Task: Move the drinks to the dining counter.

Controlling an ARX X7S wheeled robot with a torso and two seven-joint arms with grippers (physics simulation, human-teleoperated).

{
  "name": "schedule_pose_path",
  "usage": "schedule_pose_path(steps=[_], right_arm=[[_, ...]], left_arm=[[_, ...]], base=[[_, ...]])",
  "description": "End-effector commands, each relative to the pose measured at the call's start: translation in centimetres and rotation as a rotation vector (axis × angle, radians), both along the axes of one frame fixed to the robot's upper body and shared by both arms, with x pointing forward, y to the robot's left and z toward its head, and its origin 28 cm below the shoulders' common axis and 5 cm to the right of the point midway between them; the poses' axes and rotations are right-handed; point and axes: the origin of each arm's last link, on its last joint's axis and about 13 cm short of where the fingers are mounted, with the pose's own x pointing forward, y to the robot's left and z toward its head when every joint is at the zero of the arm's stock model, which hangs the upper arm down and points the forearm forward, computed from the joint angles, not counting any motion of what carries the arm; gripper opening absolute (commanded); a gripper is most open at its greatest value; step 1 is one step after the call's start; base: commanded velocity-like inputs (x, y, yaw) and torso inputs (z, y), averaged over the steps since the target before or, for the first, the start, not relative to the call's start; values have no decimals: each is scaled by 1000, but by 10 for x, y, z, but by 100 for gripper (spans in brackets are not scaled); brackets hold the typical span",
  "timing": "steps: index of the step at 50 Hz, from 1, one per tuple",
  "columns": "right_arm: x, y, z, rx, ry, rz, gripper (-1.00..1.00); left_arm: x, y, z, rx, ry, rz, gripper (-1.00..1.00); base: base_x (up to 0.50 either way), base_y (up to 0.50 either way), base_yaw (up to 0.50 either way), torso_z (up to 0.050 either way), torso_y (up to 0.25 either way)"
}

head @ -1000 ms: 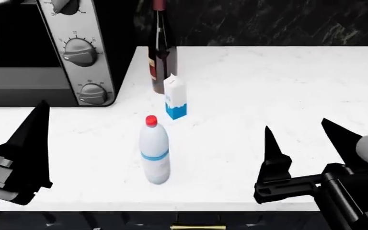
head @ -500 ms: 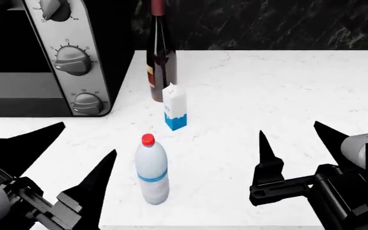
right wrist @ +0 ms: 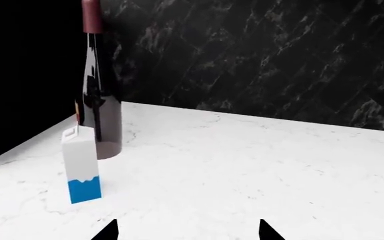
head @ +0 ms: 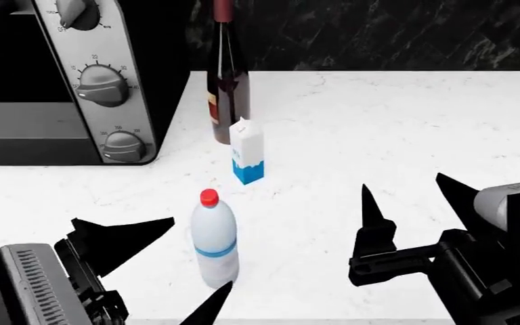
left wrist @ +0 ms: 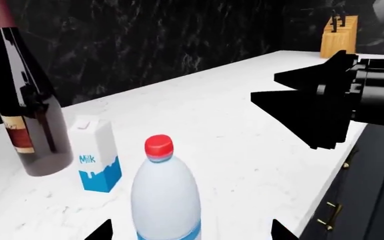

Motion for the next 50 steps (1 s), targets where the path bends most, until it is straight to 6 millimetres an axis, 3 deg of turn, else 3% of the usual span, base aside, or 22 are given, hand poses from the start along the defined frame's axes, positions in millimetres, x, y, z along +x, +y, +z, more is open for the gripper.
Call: schedule_pose_path(steps=[1,16,24,25,35,44,46,50], right_arm=[[3,0,0,3,4,-1,100],[5,-3,-9,14,25,-18,100],[7,-4,-11,19,33,-22,100],[8,-4,-11,23,29,-21,100],[13,-3,-9,48,33,9,100],[44,6,-4,53,110,115,100],[55,9,-9,50,154,142,100],[64,12,-5,35,154,176,100]], left_arm=[[15,-5,-6,-18,18,-23,100],[62,-17,-22,-15,72,-67,100],[66,-20,-25,-5,75,-66,100],[65,-19,-25,-1,73,-55,-100],[39,-3,-5,23,15,81,-100],[-5,42,85,180,-59,388,-100],[-13,54,97,153,-58,457,-100],[-32,70,100,136,-54,542,-100]], base=[[0,0,0,0,0],[0,0,0,0,0],[0,0,0,0,0],[0,0,0,0,0],[0,0,0,0,0],[0,0,0,0,1],[0,0,0,0,0],[0,0,0,0,0]])
